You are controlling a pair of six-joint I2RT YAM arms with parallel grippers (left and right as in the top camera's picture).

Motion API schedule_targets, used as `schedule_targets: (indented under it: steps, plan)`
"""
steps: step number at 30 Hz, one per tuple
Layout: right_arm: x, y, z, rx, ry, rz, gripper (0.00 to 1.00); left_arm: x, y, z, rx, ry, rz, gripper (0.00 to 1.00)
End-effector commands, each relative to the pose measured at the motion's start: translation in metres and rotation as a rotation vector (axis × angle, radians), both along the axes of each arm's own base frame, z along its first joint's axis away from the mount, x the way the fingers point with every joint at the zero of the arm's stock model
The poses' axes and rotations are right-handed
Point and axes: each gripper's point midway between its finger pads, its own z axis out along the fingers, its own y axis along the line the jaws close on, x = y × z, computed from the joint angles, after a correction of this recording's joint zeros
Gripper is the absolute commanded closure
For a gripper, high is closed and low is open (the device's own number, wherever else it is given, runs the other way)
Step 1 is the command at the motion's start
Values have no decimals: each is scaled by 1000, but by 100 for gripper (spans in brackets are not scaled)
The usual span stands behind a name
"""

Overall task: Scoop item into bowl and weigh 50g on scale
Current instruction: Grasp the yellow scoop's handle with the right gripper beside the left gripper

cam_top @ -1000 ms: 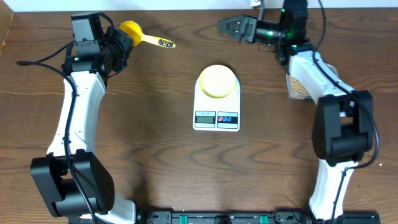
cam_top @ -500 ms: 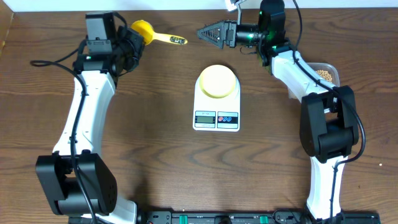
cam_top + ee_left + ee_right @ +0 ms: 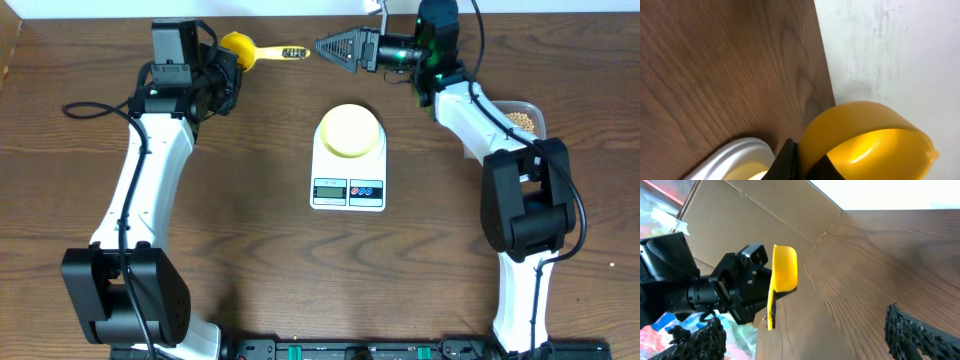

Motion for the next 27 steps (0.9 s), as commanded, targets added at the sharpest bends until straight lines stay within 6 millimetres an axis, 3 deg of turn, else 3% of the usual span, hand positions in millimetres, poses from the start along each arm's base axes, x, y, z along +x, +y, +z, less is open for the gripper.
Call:
schedule_targets:
  steps: [1,8,17,27]
  plan:
    - [-6,16,10,15,-11,19,1,-2,-6,15,-51,-9,47,92]
    - [-14,33,11,21,13,36,1,-5,-20,15,-50,-5,17,92]
    - [-14,38,27,60,-59,19,1,-6,-21,13,-50,2,16,92]
    - [-17,43,27,62,-49,26,1,-6,-21,13,-51,1,16,92]
